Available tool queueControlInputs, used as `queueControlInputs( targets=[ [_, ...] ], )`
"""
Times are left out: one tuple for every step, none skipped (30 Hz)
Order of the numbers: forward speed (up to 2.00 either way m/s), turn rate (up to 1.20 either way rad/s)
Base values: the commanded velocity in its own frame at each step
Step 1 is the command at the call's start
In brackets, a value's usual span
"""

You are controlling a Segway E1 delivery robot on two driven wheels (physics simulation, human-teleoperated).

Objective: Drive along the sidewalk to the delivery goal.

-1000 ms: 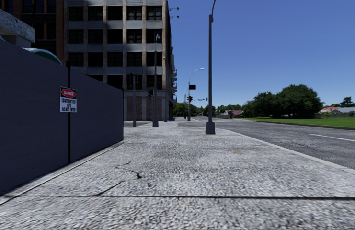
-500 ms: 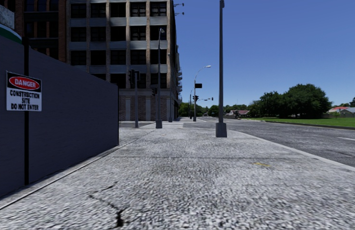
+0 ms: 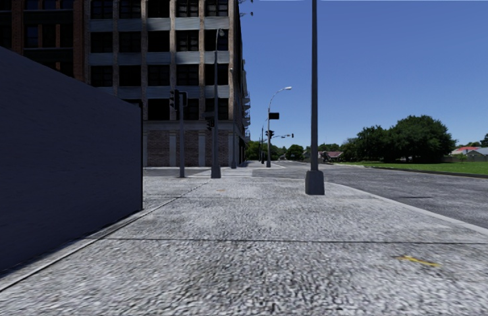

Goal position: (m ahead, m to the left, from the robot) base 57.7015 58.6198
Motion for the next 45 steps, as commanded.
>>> queueControlInputs(
  targets=[
    [2.00, 0.00],
    [2.00, 0.00],
    [2.00, 0.00],
    [2.00, 0.00],
    [2.00, 0.00],
    [2.00, 0.00],
    [2.00, 0.01],
    [2.00, 0.09],
    [2.00, 0.09],
    [2.00, 0.12],
    [2.00, 0.13],
    [2.00, 0.15],
    [2.00, 0.18],
    [2.00, 0.18],
    [2.00, 0.19],
    [2.00, 0.19],
    [2.00, 0.19],
    [2.00, 0.19],
    [2.00, 0.19],
    [2.00, 0.19],
    [2.00, 0.15],
    [2.00, 0.15],
    [2.00, 0.13],
    [2.00, 0.12],
    [2.00, 0.04],
    [2.00, 0.00],
    [2.00, 0.00],
    [2.00, 0.00],
    [2.00, 0.00],
    [2.00, 0.00],
    [2.00, 0.00],
    [2.00, 0.00],
    [2.00, 0.00],
    [2.00, 0.00],
    [2.00, 0.00],
    [2.00, 0.00],
    [2.00, 0.00],
    [2.00, 0.00],
    [2.00, 0.00],
    [2.00, 0.00],
    [2.00, 0.00],
    [2.00, 0.00],
    [2.00, 0.00],
    [2.00, 0.00],
    [2.00, 0.00]
  ],
)
